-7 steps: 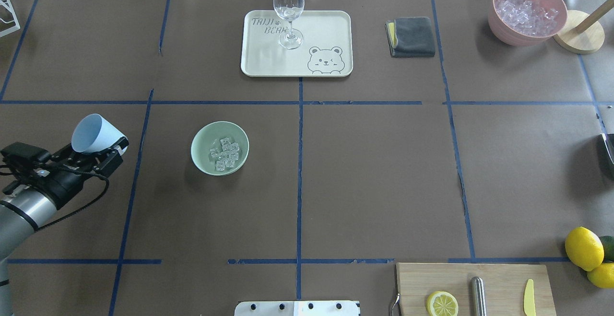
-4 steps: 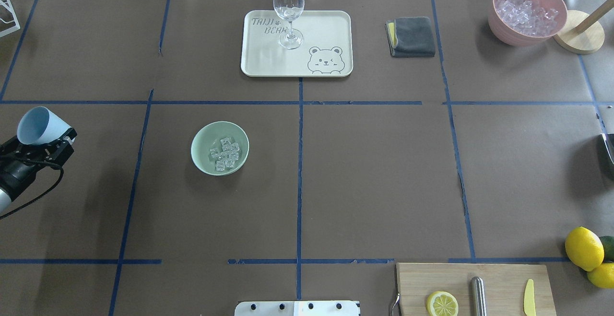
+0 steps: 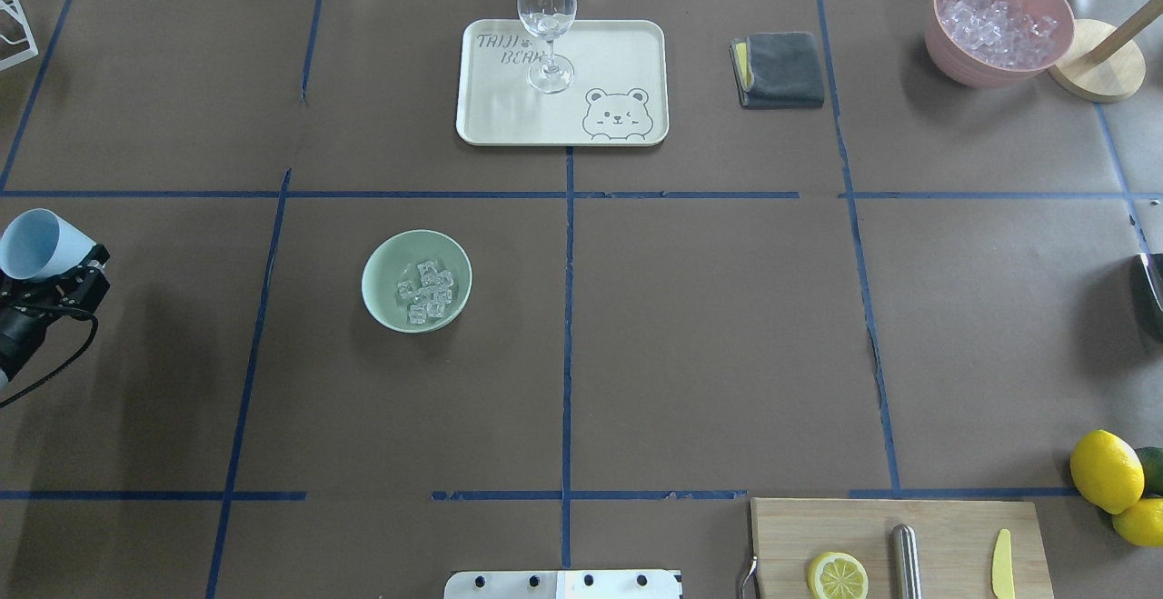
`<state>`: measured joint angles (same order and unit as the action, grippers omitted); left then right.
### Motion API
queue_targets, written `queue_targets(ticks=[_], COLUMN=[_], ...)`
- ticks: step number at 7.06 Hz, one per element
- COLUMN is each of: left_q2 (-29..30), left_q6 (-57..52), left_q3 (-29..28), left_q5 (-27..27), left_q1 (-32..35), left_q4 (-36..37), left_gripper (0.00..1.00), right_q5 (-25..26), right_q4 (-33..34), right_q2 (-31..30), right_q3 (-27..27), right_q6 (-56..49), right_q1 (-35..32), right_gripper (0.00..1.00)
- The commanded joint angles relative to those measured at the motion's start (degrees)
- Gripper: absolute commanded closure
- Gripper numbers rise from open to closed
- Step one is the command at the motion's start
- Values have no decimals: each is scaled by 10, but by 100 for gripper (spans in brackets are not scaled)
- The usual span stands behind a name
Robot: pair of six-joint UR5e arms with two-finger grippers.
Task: Pour ice into bowl
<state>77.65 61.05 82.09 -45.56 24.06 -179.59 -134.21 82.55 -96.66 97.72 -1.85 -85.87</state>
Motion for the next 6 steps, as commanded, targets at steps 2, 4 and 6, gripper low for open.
queue_targets(ticks=[2,4,6], left_q2=[11,18,18], left_q6=[-1,0,1], left_q3=[-15,-16,-18], left_q5=[3,3,3], left_q1=[-8,-25,-33], left_q4=[12,24,24], left_gripper=[94,82,67], right_q5=[0,0,0], right_q4=[0,1,1], right_q2=[0,0,0], right_q3=[0,0,-1], right_q6=[0,0,0], right_q1=[0,0,0], right_gripper=[0,0,0])
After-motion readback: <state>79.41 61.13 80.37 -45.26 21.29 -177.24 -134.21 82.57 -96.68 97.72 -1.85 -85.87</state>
